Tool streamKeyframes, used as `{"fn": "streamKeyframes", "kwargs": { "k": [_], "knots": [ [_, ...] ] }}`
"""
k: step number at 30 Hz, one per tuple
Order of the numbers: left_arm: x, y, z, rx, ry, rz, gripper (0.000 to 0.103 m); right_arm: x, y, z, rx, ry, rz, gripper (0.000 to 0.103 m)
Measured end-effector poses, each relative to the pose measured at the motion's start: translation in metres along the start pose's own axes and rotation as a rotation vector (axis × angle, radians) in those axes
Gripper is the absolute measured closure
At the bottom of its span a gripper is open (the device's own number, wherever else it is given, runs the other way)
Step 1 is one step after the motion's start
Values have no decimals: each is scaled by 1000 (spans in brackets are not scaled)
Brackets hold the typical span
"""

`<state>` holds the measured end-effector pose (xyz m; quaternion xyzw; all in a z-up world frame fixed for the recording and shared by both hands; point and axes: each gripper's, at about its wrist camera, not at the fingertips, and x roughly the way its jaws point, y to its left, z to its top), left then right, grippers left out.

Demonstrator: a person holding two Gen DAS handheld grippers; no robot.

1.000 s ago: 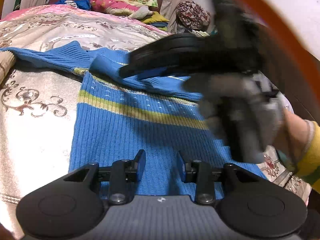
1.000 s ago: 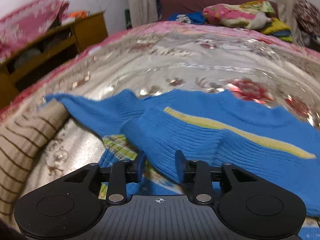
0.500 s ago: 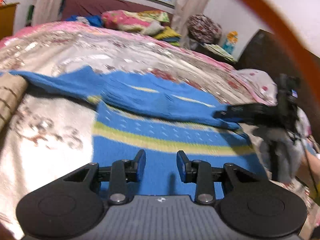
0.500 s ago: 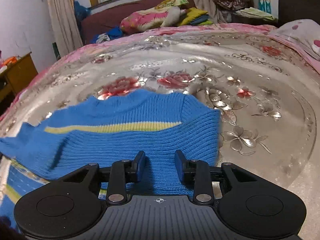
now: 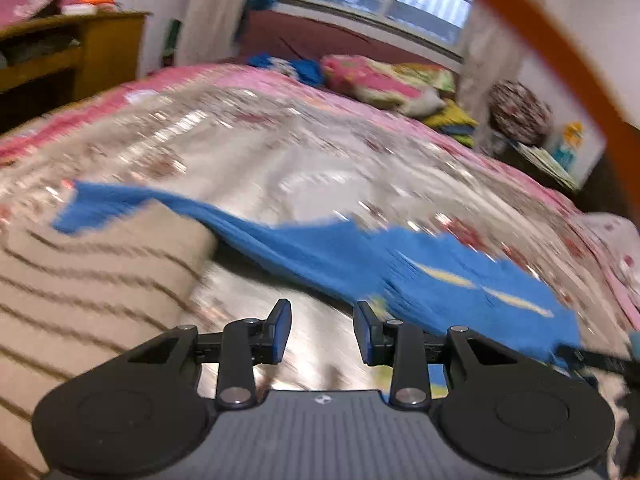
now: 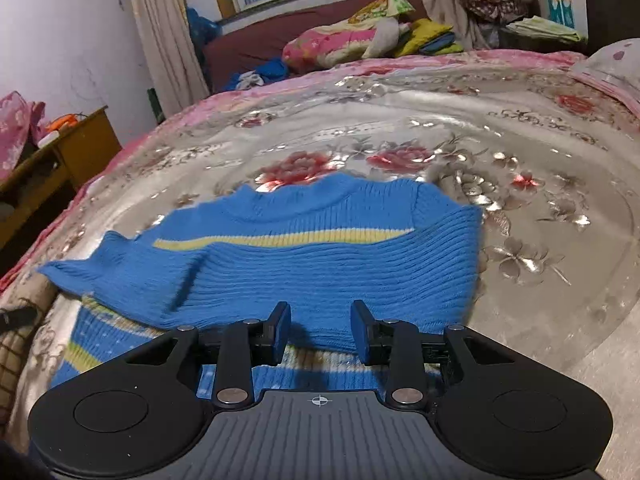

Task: Fold small clothes
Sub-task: 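Open the right gripper to lay the sleeve on the body, then grasp the other sleeve cuff beside the beige cloth with the left gripper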

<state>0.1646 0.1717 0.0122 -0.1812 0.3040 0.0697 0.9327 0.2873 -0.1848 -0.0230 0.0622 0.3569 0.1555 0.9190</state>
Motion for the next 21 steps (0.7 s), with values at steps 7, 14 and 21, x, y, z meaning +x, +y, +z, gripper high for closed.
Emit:
{"fn": "streamKeyframes", "kwargs": {
  "k": [7, 14, 21],
  "knots": [
    [-12, 55, 34, -55, -48, 123, 64, -3, 9, -3, 6, -9, 46, 70],
    [-4, 117, 55, -204, -57, 186, 64, -7, 33, -1, -20, -13, 90, 70],
    [40, 163, 61, -391, 17, 206, 64, -8, 60, 3, -53, -7, 145, 70]
  ]
}}
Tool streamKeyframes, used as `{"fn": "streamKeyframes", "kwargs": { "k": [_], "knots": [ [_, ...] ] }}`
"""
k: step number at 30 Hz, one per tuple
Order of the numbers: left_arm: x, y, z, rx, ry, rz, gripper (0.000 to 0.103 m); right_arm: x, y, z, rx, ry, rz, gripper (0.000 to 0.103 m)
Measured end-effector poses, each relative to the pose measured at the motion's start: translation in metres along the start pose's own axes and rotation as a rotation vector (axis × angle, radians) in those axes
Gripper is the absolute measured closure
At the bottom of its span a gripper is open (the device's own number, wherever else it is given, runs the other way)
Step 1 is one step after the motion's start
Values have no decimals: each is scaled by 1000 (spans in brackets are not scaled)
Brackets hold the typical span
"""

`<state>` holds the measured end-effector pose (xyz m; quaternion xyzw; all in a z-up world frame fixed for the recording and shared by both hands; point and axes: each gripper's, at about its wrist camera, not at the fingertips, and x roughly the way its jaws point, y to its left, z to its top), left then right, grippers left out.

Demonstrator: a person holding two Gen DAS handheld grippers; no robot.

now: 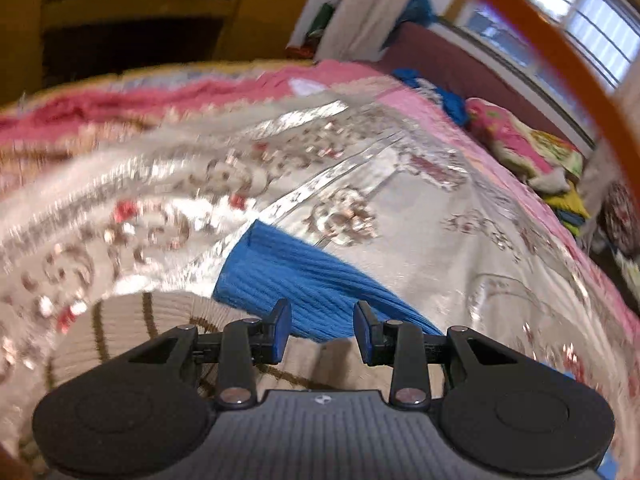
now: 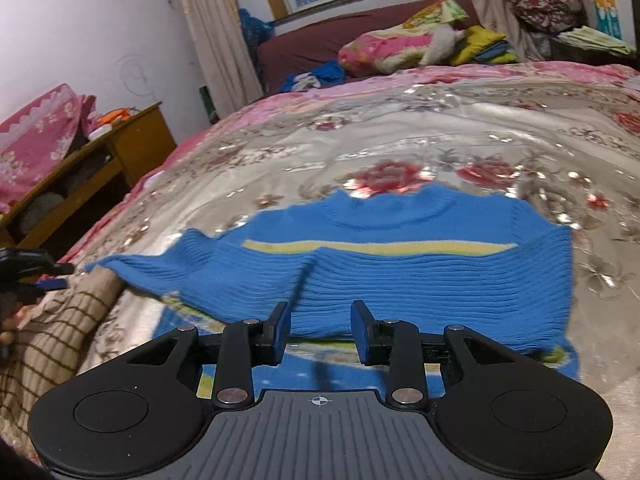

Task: Fold small clothes
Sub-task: 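Grasp the other sleeve cuff beside the beige cloth with the left gripper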

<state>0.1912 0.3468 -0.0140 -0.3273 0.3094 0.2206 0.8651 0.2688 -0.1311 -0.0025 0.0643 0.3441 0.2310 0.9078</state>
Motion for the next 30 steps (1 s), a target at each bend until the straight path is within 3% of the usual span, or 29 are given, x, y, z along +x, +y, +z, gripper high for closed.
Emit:
{"fn": "streamKeyframes", "kwargs": {
  "k": [6, 13, 16, 22, 25, 27, 29, 30],
  "knots": [
    [26, 12, -2, -114, 68, -4, 61, 4, 13, 1, -7, 14, 32, 70],
    [30, 12, -3, -121, 52, 5, 58, 7, 24, -1, -14, 29, 58, 70],
    [20, 18, -9, -169, 43, 3, 58, 3, 26, 0, -15, 24, 67, 70],
    [30, 12, -2, -223, 30, 95, 57, 4, 27, -1, -15, 27, 78, 70],
    [41, 9, 3, -254, 33, 110, 46, 5, 28, -3, -8, 33, 87, 70],
    [45, 7, 7, -279, 40, 94, 30, 5, 28, -5, -10, 37, 90, 70],
    [48, 3, 10, -286, 43, 104, 31, 5, 28, -6, -10, 44, 89, 70],
    [49, 1, 11, -276, 32, 107, 37, 6, 27, -6, -8, 46, 88, 70]
  ]
}}
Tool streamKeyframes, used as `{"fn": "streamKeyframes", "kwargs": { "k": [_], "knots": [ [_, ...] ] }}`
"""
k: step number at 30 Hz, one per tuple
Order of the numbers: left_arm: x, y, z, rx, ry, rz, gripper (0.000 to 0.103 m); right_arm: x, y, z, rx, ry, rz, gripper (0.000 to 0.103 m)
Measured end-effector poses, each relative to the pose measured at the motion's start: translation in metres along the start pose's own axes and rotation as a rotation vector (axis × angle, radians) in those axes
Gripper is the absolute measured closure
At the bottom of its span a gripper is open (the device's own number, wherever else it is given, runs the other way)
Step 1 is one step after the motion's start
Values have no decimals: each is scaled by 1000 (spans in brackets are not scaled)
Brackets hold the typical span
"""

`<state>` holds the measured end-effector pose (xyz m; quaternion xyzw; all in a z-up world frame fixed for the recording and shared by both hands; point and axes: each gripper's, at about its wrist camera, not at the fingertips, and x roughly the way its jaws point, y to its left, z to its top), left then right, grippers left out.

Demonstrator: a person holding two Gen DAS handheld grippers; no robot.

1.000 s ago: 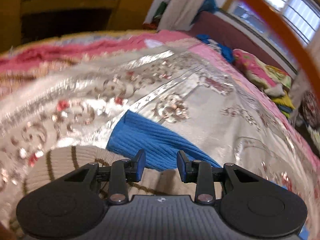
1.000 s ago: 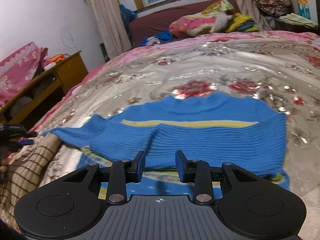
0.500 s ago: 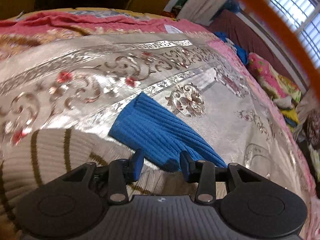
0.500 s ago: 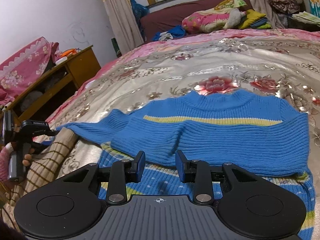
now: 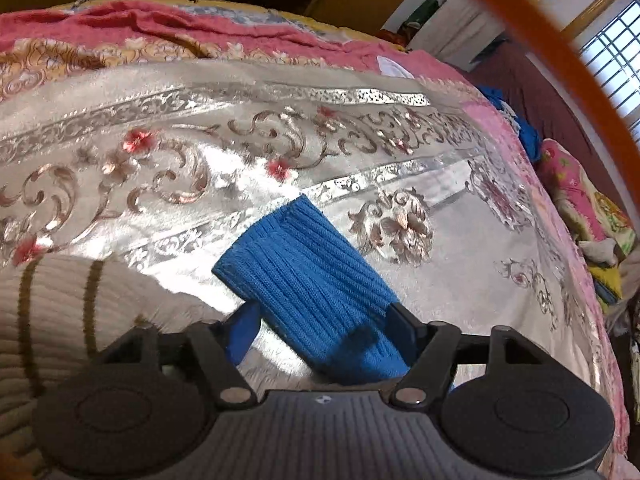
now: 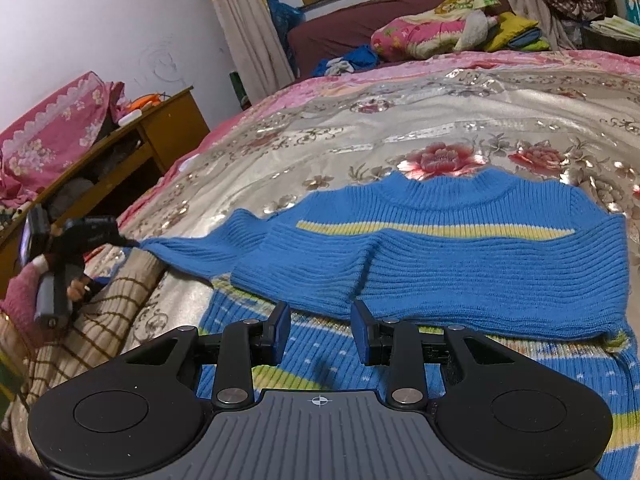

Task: Fold small clothes
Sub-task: 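Grasp the other sleeve cuff beside the beige cloth with the left gripper, then carry the held sleeve across the sweater body with the left gripper and release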

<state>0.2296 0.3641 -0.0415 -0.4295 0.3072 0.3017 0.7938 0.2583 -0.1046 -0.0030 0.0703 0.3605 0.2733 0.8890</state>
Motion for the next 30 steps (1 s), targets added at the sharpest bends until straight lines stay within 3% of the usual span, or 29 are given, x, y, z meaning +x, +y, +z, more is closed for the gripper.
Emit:
{"fn": "streamKeyframes", "kwargs": {
  "k": [1, 2, 3, 9, 17, 20, 24, 26, 30],
  "knots": [
    [1, -1, 0, 11, -9, 2, 48, -1, 0, 0, 2, 0, -1, 70],
    [3, -1, -1, 12, -4, 3, 73, -1, -1, 0, 4, -1, -2, 70],
    [5, 1, -1, -1, 13, -8, 86, -3, -1, 0, 4, -4, -1, 70],
    [-12, -1, -5, 5, -38, -125, 90, -14, -2, 2, -4, -25, -1, 70],
    [-55, -65, -31, 223, -34, -372, 90, -17, 2, 7, -6, -43, 7, 70],
    [-72, -99, -59, 348, 22, -500, 90, -17, 3, 13, 1, -53, 8, 70],
    [-86, -137, -123, 560, 145, -622, 90, -18, -7, 18, 38, -70, -6, 70],
    [-86, -147, -160, 661, 203, -646, 90, -17, -14, 16, 57, -70, -23, 70],
    [-71, -157, -218, 826, 286, -614, 88, -11, -33, 10, 106, -37, -61, 70]
  ]
}}
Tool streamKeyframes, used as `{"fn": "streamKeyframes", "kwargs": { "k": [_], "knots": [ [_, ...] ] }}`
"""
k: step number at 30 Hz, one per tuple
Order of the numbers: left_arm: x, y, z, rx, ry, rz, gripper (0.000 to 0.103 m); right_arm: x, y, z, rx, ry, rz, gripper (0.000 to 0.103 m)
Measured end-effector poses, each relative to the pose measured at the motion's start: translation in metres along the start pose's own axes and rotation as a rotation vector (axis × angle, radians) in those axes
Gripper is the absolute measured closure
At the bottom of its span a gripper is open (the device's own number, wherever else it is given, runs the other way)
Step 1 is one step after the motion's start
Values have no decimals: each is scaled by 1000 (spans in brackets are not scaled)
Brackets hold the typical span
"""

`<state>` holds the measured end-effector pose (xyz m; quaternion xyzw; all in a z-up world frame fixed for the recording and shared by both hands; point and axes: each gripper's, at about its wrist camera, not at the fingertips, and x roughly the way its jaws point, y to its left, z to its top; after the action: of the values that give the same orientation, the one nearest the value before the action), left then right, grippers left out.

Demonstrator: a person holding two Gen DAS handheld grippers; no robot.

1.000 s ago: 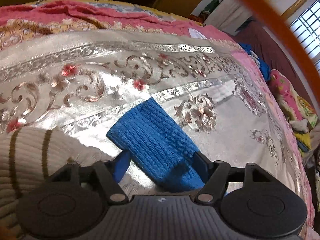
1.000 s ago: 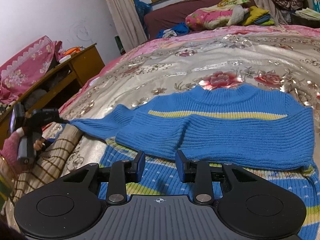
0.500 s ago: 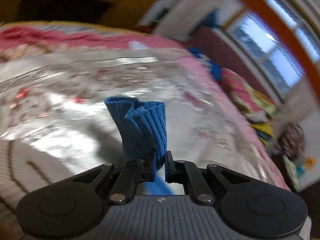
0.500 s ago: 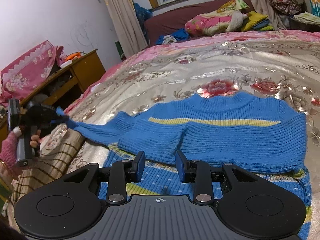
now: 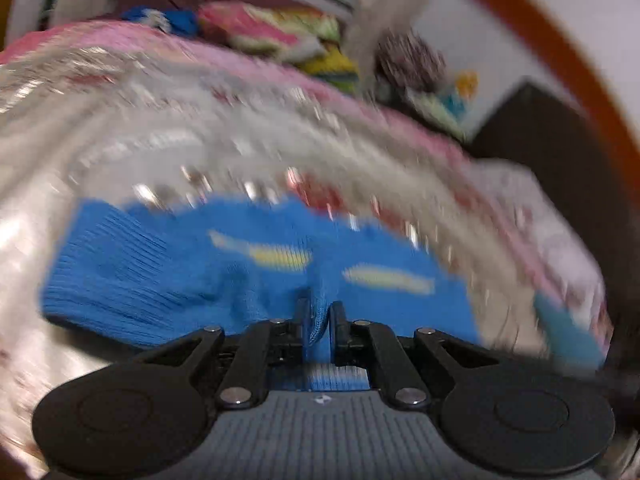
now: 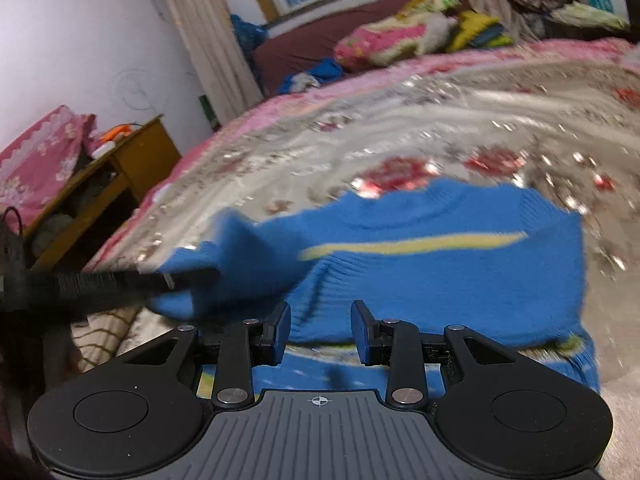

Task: Fold small clothes
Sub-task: 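Carry the held sleeve across the sweater body with the left gripper and release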

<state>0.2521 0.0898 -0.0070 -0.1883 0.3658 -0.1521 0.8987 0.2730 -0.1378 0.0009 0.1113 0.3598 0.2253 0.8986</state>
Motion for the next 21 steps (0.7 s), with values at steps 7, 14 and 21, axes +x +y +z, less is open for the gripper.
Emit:
{"fn": "streamKeyframes", "kwargs": {
  "k": [7, 14, 21],
  "knots": [
    [-5, -2, -18, 16, 38, 15, 70, 10, -18, 4, 89, 32, 26, 64],
    [-33, 17, -23, 14, -20, 63, 66, 25, -16, -9, 175, 117, 87, 64],
    [-38, 25, -23, 43, -47, 108, 65, 40, -9, -12, 226, 153, 103, 63]
  ]
}}
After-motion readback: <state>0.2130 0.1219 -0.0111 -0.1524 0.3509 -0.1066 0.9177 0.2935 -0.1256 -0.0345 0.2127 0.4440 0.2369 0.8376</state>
